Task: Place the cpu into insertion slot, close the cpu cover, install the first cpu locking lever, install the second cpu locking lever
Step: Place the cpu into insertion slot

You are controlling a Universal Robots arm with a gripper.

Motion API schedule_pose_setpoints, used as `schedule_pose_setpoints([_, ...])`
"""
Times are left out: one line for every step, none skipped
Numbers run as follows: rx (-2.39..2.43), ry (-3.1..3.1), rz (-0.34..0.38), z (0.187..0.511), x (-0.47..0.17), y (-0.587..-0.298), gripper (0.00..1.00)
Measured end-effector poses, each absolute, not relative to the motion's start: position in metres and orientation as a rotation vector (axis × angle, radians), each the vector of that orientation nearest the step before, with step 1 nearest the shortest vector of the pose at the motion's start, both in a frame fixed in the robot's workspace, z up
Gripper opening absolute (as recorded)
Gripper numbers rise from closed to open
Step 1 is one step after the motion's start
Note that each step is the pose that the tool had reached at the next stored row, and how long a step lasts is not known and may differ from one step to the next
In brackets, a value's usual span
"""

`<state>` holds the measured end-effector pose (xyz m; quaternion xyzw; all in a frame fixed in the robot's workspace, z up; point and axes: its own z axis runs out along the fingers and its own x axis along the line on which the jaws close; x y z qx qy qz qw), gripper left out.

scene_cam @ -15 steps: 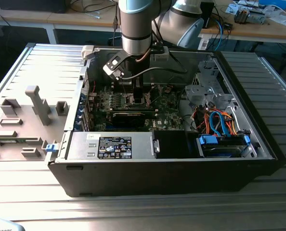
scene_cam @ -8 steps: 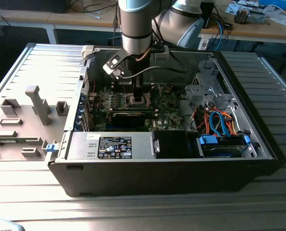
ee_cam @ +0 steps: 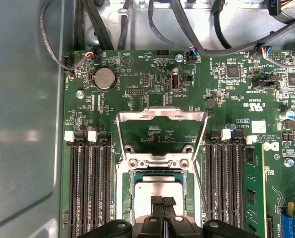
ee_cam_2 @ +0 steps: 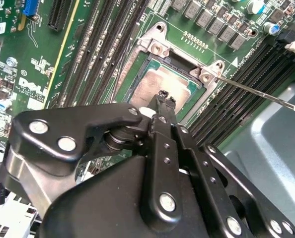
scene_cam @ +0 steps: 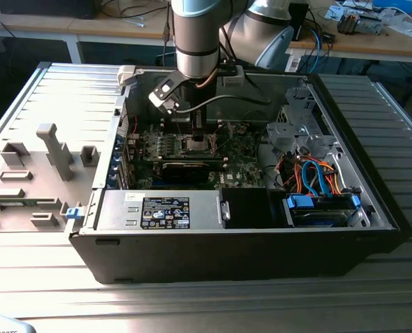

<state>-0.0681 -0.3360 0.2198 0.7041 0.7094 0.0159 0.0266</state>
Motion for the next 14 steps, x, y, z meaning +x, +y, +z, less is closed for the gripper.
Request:
schedule_pose_setpoints([2.175, 2.192, 0.048, 0.2198, -0.0678, -0.3360, 0.11])
schedule_pose_setpoints([2.176, 2.192, 0.045, 0.2198, -0.0669, -0.3360, 0.11])
schedule_pose_setpoints([2.176, 2.192, 0.043, 0.2198, -0.0664, -0.3360, 0.11])
schedule_pose_setpoints([2.176, 2.193, 0.041, 0.2198, -0.0658, -0.3360, 0.11])
schedule_pose_setpoints([2.176, 2.193, 0.040, 0.2198, -0.0651, -0.3360, 0.11])
schedule_pose_setpoints([2.176, 2.193, 0.038, 0.2198, -0.0644, -0.3360, 0.11])
schedule_pose_setpoints([2.176, 2.193, 0.038, 0.2199, -0.0639, -0.3360, 0.11])
schedule_pose_setpoints([2.176, 2.193, 0.037, 0.2200, -0.0637, -0.3360, 0.11])
schedule_pose_setpoints([2.176, 2.193, 0.037, 0.2201, -0.0636, -0.3360, 0.11])
schedule_pose_setpoints([2.176, 2.194, 0.037, 0.2202, -0.0633, -0.3360, 0.11])
schedule_pose_setpoints([2.176, 2.194, 0.037, 0.2204, -0.0633, -0.3360, 0.11])
schedule_pose_setpoints([2.176, 2.194, 0.037, 0.2210, -0.0632, -0.3360, 0.11])
schedule_pose_setpoints([2.175, 2.193, 0.036, 0.2217, -0.0632, -0.3360, 0.11])
schedule_pose_setpoints([2.175, 2.193, 0.036, 0.2219, -0.0631, -0.3360, 0.11])
